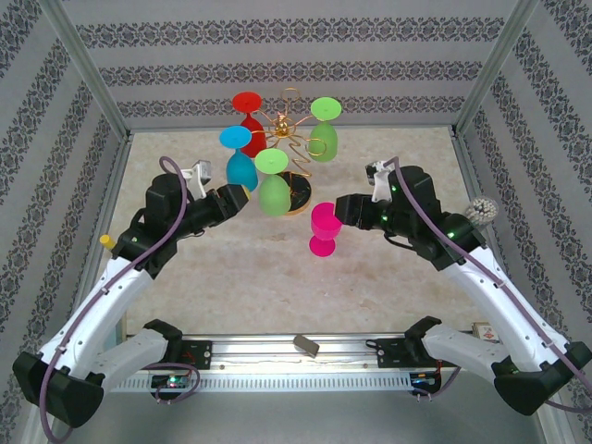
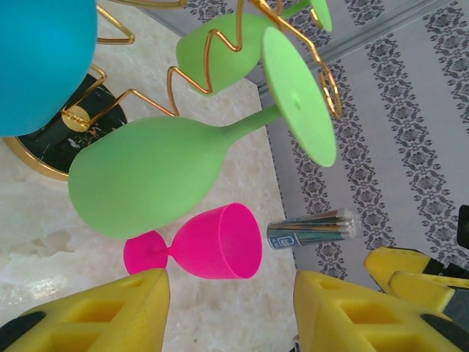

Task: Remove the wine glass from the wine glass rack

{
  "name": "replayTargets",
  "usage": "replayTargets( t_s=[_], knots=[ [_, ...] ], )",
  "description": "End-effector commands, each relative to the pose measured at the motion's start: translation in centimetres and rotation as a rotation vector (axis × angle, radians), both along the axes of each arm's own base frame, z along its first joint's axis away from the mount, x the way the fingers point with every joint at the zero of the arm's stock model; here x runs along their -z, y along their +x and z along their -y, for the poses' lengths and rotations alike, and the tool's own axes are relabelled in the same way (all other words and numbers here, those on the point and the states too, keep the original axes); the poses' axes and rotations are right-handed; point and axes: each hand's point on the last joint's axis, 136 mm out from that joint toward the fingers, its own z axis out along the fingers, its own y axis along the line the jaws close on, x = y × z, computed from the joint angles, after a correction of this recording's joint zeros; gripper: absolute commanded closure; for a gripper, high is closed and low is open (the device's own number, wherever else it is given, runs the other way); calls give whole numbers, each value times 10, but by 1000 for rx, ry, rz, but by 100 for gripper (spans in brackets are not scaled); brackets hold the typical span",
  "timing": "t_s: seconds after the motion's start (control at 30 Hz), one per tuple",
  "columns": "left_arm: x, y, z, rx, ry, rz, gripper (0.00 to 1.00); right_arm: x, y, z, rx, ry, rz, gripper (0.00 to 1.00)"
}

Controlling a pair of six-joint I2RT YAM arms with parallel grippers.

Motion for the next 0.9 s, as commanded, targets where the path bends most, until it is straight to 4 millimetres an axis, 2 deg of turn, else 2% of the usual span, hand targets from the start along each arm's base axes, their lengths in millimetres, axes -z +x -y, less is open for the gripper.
replayTargets(
  t_s=[0.0, 0.17, 0.27, 0.47, 0.87],
  knots=[
    [-29, -3, -10, -22, -14, 92, 50, -13, 0, -21, -55, 105, 1, 45],
    [-25, -5, -23, -50, -25, 83, 49, -18, 15, -44, -83, 148, -21, 44],
    [-22, -8, -28, -50, -35, 70, 49, -28, 23, -61, -105, 218, -22, 39],
    [-16, -10, -38, -70, -48, 60, 49, -44, 46, -80, -102, 314, -11, 38],
    [-7, -8, -40, -70, -67, 41, 49, -48, 79, -103, -89, 369, -26, 58]
  ],
)
